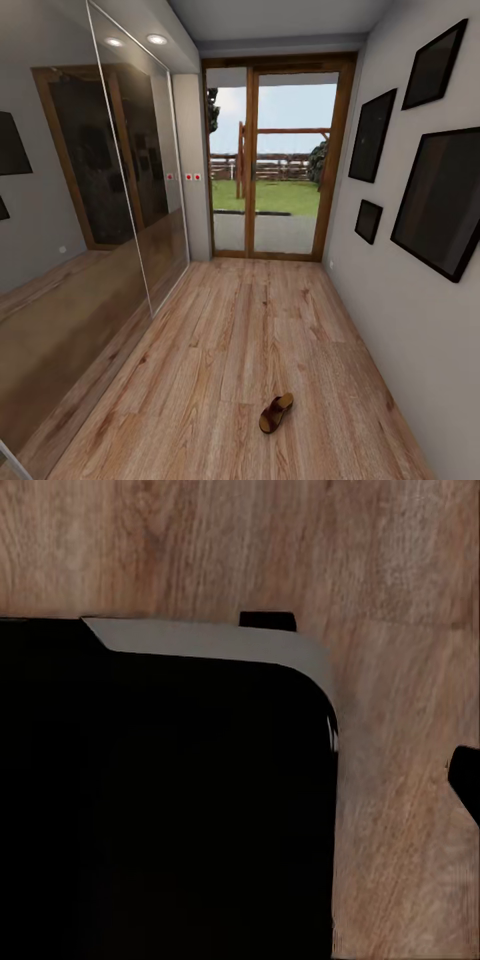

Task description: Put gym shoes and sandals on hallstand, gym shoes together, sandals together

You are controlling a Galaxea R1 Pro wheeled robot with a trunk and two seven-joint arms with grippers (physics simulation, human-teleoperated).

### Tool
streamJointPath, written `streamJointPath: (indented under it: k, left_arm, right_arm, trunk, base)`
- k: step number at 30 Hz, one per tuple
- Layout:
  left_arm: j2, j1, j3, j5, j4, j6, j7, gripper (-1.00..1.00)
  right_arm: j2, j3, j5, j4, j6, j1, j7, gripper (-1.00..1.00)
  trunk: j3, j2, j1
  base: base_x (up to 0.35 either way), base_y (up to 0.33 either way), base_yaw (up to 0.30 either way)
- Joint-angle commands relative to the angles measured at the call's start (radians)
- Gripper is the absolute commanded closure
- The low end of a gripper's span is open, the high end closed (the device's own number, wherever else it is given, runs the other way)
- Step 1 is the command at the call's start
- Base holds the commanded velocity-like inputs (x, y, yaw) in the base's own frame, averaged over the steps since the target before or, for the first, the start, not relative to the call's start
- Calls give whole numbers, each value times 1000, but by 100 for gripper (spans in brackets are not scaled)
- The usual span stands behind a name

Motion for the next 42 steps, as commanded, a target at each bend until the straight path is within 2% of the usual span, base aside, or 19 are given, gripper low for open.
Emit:
streamJointPath:
  k: [1,9,18,28,33,34,42]
  left_arm:
    - [3,0,0,0,-6,-8,0,-100]
    - [24,-10,3,1,-51,-53,2,-100]
    - [40,-60,3,2,-102,-104,2,-100]
    - [32,-118,-2,2,-140,-160,-1,-100]
    - [30,-147,-3,2,-147,-188,-7,-100]
    - [31,-183,-3,3,-148,-350,-8,-100]
    - [39,-187,6,7,-148,-353,-11,-100]
  right_arm:
    - [-6,0,1,-5,-9,-1,-1,-100]
    - [-51,-1,1,-50,-54,-1,-1,-100]
    - [-99,-2,0,-101,-104,-3,-1,-100]
    - [-106,-3,-3,-158,-160,-31,-1,-100]
    - [-107,-25,-5,-186,-188,-44,-1,-100]
    - [-107,-30,-5,-396,-294,-45,-1,-100]
    - [-107,-45,-1,-388,-307,-48,4,-100]
  trunk:
    - [-1,0,0]
    - [-1,0,0]
    - [-1,0,0]
    - [-1,0,0]
    - [-1,0,0]
    - [-1,0,0]
    - [-1,0,0]
  base:
    - [0,0,0]
    - [0,0,0]
    - [0,0,0]
    - [0,0,0]
    - [0,0,0]
    - [0,0,0]
    - [0,0,0]
